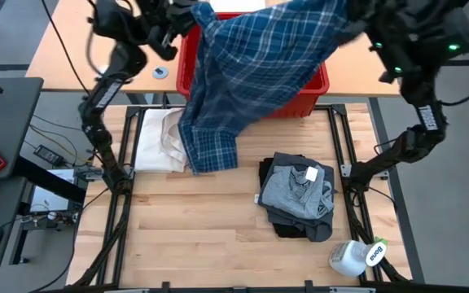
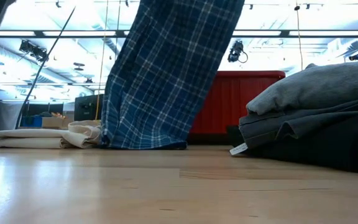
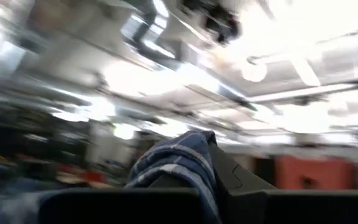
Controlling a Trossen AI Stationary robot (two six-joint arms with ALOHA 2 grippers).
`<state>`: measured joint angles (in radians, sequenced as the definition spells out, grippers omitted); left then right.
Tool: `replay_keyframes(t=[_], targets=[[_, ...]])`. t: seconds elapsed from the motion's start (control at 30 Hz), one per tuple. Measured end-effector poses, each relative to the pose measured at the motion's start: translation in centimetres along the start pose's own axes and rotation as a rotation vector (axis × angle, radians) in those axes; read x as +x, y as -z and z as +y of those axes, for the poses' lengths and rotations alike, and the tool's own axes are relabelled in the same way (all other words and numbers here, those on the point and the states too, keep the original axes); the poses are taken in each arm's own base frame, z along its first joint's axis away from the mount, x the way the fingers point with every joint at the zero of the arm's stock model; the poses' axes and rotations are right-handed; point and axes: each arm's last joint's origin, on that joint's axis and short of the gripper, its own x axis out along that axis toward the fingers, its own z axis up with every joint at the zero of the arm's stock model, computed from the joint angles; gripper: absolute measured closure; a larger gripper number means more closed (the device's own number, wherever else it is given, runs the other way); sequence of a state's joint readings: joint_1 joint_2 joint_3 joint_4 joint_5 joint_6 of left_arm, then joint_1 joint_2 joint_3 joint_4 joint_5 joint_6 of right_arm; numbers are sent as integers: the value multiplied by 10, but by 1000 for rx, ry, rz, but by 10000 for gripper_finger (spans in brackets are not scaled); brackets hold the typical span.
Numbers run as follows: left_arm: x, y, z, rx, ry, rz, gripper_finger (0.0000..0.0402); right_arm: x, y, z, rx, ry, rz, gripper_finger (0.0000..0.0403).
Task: Fold Laundry from Bin
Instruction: Fold the blue checkered pants
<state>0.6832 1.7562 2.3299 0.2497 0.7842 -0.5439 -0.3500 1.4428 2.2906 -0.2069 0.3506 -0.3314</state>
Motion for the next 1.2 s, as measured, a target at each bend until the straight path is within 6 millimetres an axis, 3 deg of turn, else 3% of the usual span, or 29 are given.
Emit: replay_keyframes(t=[0.2, 0.5, 0.77, 0.97, 1.2], targets=[[-2, -17, -44, 104, 11, 111, 398, -20, -21, 5, 208, -277, -76, 395], [23, -12, -106, -122, 242, 136, 398, -27, -25, 24, 581, -697, -49, 395], [38, -11, -154, -283, 428, 123, 398, -27, -17, 53, 933, -1106, 164, 395], [45, -12, -192, -406, 594, 129, 398, -35, -19, 78, 1034, -1265, 232, 394], [48, -23, -231, -448, 760, 36, 398, -46, -33, 102, 1061, -1482, 72, 394]])
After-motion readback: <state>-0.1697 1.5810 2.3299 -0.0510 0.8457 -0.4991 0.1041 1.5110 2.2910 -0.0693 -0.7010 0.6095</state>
